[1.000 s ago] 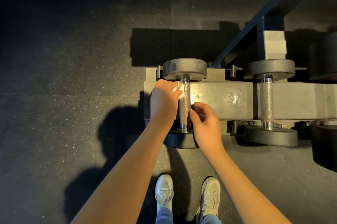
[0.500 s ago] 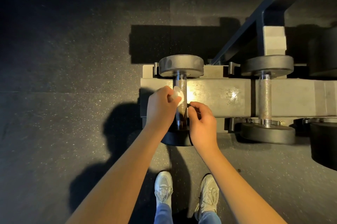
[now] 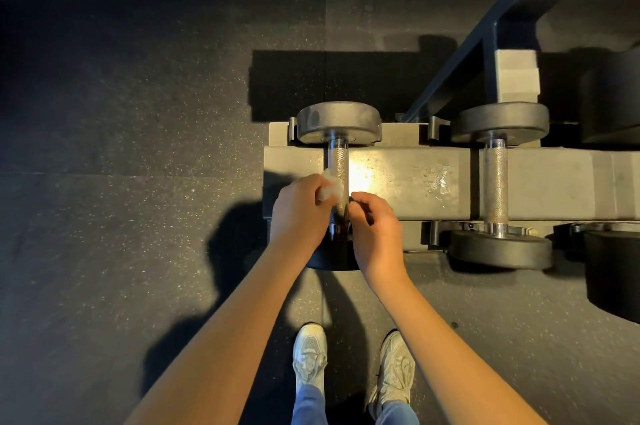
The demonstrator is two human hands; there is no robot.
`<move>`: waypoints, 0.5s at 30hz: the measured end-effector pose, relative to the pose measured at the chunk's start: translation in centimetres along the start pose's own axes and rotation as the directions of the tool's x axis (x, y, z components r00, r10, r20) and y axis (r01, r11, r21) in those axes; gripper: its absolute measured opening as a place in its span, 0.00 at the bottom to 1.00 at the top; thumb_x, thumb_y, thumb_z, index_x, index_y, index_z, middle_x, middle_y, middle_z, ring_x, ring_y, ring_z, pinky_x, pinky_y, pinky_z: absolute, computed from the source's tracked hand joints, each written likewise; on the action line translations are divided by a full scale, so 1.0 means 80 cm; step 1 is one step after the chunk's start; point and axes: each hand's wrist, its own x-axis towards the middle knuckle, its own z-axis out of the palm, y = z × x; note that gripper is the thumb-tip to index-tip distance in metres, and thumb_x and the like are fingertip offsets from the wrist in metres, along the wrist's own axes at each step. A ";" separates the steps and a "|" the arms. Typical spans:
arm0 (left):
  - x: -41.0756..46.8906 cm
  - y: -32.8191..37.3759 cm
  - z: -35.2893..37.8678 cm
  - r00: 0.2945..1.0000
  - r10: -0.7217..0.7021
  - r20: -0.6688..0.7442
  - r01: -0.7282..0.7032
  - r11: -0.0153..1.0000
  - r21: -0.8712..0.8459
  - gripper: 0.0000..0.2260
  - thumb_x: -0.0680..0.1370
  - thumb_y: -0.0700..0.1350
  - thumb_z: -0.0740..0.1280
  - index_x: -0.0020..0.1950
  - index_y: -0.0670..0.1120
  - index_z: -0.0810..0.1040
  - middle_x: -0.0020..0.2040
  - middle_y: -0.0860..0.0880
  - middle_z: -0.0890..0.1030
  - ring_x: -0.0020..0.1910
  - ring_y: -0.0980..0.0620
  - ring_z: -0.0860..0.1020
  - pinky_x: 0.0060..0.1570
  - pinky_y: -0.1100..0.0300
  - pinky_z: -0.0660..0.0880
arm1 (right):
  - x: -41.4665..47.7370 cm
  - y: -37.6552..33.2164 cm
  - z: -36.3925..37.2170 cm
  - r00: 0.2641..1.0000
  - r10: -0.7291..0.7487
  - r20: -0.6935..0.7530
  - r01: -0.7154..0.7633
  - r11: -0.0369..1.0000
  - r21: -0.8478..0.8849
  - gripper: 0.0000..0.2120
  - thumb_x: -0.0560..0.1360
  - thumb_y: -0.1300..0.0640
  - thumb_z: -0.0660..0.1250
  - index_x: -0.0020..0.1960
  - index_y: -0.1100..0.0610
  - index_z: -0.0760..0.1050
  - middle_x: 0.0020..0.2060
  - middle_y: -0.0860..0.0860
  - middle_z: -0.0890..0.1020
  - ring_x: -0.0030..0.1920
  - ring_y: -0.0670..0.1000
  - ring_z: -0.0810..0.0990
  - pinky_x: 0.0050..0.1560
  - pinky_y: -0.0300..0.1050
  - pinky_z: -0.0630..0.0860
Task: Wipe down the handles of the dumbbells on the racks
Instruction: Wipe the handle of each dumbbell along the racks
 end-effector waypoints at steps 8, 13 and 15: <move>-0.009 -0.001 -0.011 0.984 0.175 0.020 -0.176 0.978 0.114 0.08 0.76 0.48 0.69 0.50 0.45 0.81 0.48 0.51 0.71 0.50 0.53 0.71 0.51 0.56 0.72 | 0.002 -0.015 -0.021 0.983 -0.041 0.178 -0.033 0.919 0.393 0.10 0.76 0.71 0.62 0.52 0.60 0.78 0.41 0.53 0.83 0.43 0.51 0.81 0.49 0.46 0.77; 0.013 0.017 -0.028 0.964 0.255 -0.079 -0.249 0.965 0.078 0.18 0.74 0.48 0.70 0.62 0.47 0.74 0.57 0.49 0.74 0.50 0.59 0.71 0.48 0.69 0.67 | 0.037 -0.037 -0.032 0.999 -0.020 -0.039 0.020 1.000 -0.006 0.04 0.75 0.63 0.68 0.48 0.55 0.79 0.41 0.49 0.82 0.42 0.48 0.80 0.45 0.41 0.78; 0.025 0.025 -0.041 0.951 0.252 -0.177 -0.248 0.968 0.049 0.20 0.77 0.46 0.67 0.68 0.45 0.69 0.64 0.47 0.72 0.60 0.54 0.71 0.58 0.61 0.69 | 0.054 -0.043 -0.027 0.992 -0.063 -0.109 0.057 0.997 -0.055 0.07 0.74 0.60 0.69 0.51 0.52 0.78 0.41 0.43 0.80 0.42 0.41 0.78 0.45 0.34 0.76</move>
